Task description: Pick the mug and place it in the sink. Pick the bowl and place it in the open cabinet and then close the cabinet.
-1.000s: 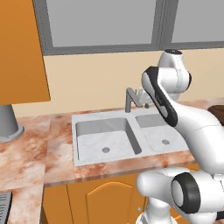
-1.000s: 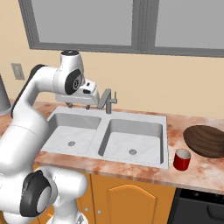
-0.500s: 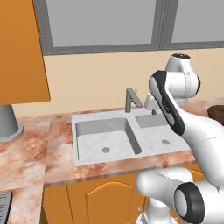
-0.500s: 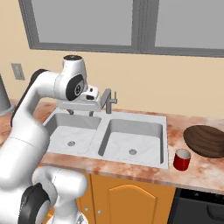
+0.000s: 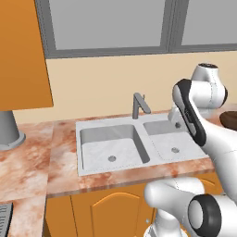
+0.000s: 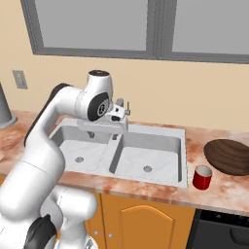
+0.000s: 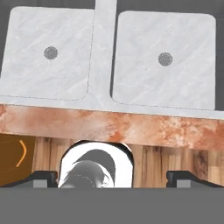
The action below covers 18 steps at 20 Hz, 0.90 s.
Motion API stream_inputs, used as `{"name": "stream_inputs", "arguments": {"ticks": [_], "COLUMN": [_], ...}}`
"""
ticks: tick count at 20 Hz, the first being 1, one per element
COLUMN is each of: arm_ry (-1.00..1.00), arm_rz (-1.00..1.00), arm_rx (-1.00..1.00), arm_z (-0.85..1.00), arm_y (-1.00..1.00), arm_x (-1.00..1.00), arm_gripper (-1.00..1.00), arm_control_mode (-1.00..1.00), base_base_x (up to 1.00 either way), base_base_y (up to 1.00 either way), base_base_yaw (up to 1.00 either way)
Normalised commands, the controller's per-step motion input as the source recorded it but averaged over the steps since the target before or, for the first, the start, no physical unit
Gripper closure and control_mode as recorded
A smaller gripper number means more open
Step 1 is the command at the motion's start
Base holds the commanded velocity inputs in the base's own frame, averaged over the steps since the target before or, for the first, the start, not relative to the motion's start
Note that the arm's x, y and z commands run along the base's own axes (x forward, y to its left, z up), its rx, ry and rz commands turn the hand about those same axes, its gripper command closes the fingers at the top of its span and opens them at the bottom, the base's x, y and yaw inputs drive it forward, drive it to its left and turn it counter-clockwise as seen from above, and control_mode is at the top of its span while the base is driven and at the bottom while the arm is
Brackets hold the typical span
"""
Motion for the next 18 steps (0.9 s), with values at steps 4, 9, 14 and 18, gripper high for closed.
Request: {"name": "stream_inputs", "arguments": {"ticks": [4,9,14,18], "arm_ry": [0.07,0.08,0.03,0.00], "arm_rz": [0.00,0.00,-0.02,-0.01], "arm_rx": [0.06,0.06,0.06,0.04], "arm_z": [-0.15,-0.21,-0.24,-0.22], "arm_y": [-0.66,-0.63,-0.70,-0.59], "arm_x": [0.00,-0.03,-0.17,-0.20], "arm_gripper": [-1.00,-1.00,-1.00,-1.00], "arm_control_mode": [-1.00,-1.00,-1.00,-1.00], "base_base_x": [0.00,0.00,0.00,0.00], "base_base_y": [0.00,0.00,0.00,0.00], "base_base_yaw": [0.00,0.00,0.00,0.00]}}
